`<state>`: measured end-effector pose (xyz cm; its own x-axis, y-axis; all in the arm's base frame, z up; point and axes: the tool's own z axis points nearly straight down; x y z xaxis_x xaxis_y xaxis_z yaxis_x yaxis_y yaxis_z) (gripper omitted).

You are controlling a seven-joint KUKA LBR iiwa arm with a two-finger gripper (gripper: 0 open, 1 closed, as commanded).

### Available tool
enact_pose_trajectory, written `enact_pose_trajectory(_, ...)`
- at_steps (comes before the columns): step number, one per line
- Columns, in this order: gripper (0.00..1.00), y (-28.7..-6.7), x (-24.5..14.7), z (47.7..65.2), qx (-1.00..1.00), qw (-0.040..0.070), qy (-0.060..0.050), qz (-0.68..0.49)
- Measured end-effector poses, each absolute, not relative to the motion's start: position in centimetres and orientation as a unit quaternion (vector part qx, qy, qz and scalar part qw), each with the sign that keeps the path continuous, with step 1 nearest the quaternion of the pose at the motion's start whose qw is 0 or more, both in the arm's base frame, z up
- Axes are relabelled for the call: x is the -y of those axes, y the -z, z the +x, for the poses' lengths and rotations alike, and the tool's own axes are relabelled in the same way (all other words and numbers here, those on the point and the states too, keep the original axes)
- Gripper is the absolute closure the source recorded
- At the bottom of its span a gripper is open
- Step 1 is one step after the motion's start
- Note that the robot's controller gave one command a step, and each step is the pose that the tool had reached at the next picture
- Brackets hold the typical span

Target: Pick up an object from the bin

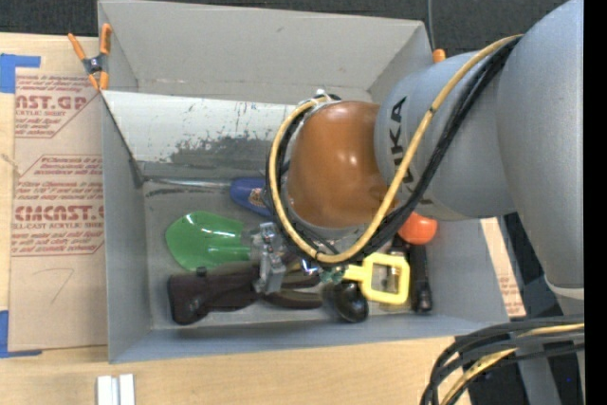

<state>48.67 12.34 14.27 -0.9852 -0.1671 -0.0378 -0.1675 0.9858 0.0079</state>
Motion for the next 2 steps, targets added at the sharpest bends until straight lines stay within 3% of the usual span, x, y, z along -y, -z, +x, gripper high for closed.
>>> enact_pose_trajectory(1, 1.0, -6.85, -11.78, 48.47, -0.998, 0.015, -0.007, -0.068)
enact_pose_trajectory(2, 1.0, -7.15, -11.15, 49.06, -0.997, 0.023, -0.008, -0.069)
